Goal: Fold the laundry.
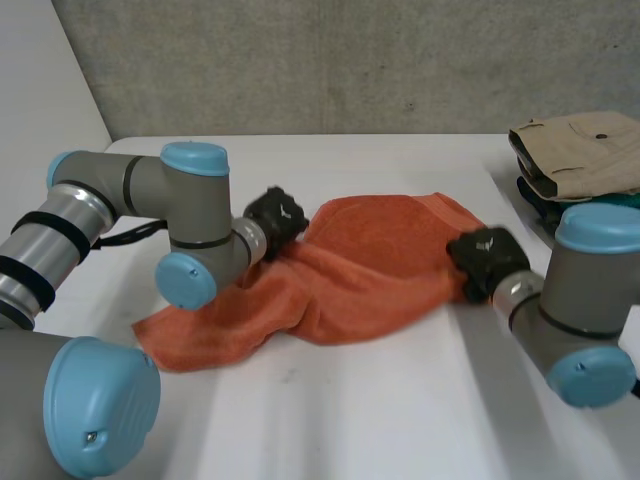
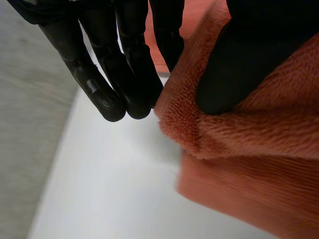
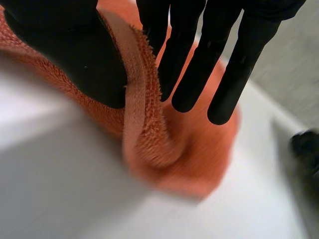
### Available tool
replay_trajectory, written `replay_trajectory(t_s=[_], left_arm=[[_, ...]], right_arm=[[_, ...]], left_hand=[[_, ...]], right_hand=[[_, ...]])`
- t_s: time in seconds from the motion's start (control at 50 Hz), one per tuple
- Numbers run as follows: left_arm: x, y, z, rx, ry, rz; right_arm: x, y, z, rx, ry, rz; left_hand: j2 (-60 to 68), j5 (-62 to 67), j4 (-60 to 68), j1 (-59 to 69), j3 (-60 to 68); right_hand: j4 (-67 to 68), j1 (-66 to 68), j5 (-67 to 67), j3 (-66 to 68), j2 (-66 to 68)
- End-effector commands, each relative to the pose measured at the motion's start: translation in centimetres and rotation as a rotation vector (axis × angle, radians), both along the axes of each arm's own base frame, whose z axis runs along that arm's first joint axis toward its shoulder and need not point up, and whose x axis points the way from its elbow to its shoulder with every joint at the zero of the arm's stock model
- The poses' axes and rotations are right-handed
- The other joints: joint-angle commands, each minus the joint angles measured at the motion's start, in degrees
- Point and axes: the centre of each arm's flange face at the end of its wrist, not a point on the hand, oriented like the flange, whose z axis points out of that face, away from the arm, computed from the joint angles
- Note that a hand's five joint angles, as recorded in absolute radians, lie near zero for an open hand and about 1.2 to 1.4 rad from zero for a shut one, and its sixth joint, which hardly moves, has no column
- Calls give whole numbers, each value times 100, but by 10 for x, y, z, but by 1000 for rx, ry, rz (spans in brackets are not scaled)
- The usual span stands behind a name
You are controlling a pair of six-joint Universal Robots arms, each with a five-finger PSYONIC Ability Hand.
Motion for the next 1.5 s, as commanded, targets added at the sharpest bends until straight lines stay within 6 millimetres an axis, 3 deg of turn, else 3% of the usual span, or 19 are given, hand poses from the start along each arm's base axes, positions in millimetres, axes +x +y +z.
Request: replay_trajectory(t_s=[0.02, 0.04, 0.06, 0.14, 0.22, 0.28, 0.34, 0.42, 0.6, 0.68, 0.76, 0.92, 1.06, 1.12, 1.18, 1.26, 1.36, 1.46, 1.5], left_arm=[[2, -50, 87, -425, 258, 175], [4, -53, 107, -472, 320, 204], [8, -52, 143, -532, 445, 246], [18, -35, 219, -613, 692, 250], [33, -17, 256, -632, 750, 265], [44, -8, 261, -631, 726, 287], [52, -6, 251, -612, 674, 313], [66, 0, 211, -512, 541, 362], [85, 45, 78, -121, 275, 397], [92, 54, 40, -19, 201, 415], [97, 50, 26, 12, 182, 433], [107, 40, 44, -16, 218, 460], [108, 40, 52, -18, 251, 461], [109, 41, 53, -14, 261, 464], [110, 43, 53, 3, 263, 469], [111, 49, 56, 13, 255, 465], [120, 61, 77, 7, 243, 462], [136, 79, 101, 12, 195, 450], [139, 87, 112, 8, 196, 415]], right_arm=[[22, -53, 75, -403, -138, -1], [24, -57, 87, -455, -157, -3], [29, -64, 113, -561, -198, -10], [41, -65, 177, -804, -322, -10], [46, -60, 219, -952, -395, 7], [52, -54, 220, -920, -375, 27], [54, -49, 208, -825, -324, 40], [49, -38, 173, -599, -212, 46], [32, 29, 57, -30, 27, 190], [26, 43, 23, 58, 75, 223], [16, 34, 9, 64, 84, 171], [-7, 15, 2, 101, -9, -75], [-31, -8, -5, 102, -47, -256], [-38, -14, -6, 102, -54, -277], [-45, -18, -6, 113, -82, -275], [-43, -16, -1, 145, -137, -204], [-40, 0, 34, 171, -153, -97], [-57, 17, 80, 188, -85, -61], [-60, 23, 84, 220, -54, -27]], left_hand=[[1175, 1385, 1174, 1314, 1207], [1175, 1385, 1174, 1314, 1207], [1175, 1385, 1174, 1314, 1207], [1175, 1385, 1174, 1314, 1207], [1175, 1385, 1174, 1314, 1207], [1175, 1385, 1174, 1314, 1207], [1175, 1385, 1174, 1314, 1207], [1175, 1385, 1174, 1314, 1207], [1175, 1385, 1174, 1314, 1207], [1175, 1385, 1174, 1314, 1207], [1175, 1385, 1174, 1314, 1207], [1175, 1385, 1174, 1314, 1207], [1175, 1385, 1174, 1314, 1207], [1175, 1385, 1174, 1314, 1207], [1175, 1385, 1174, 1314, 1207], [1175, 1385, 1174, 1314, 1207], [1175, 1385, 1174, 1314, 1207], [1175, 1385, 1174, 1314, 1207], [1175, 1385, 1174, 1314, 1207]], right_hand=[[1163, 1475, 1356, 1211, 1240], [1163, 1475, 1356, 1211, 1240], [1163, 1475, 1356, 1211, 1240], [1163, 1475, 1356, 1211, 1240], [1163, 1475, 1356, 1211, 1240], [1163, 1475, 1356, 1211, 1240], [1163, 1475, 1356, 1211, 1240], [1163, 1475, 1356, 1211, 1240], [1163, 1475, 1356, 1211, 1240], [1163, 1475, 1356, 1211, 1240], [4, 317, 198, 53, 82], [-3210, -2897, -3017, -3162, -3133], [-3483, -3170, -3289, -3434, -3405], [-2981, -2668, -2787, -2932, -2903], [1153, 1465, 1346, 1201, 1230], [1163, 1475, 1356, 1211, 1240], [1163, 1475, 1356, 1211, 1240], [1163, 1475, 1356, 1211, 1240], [-276, 37, -82, -227, -198]])
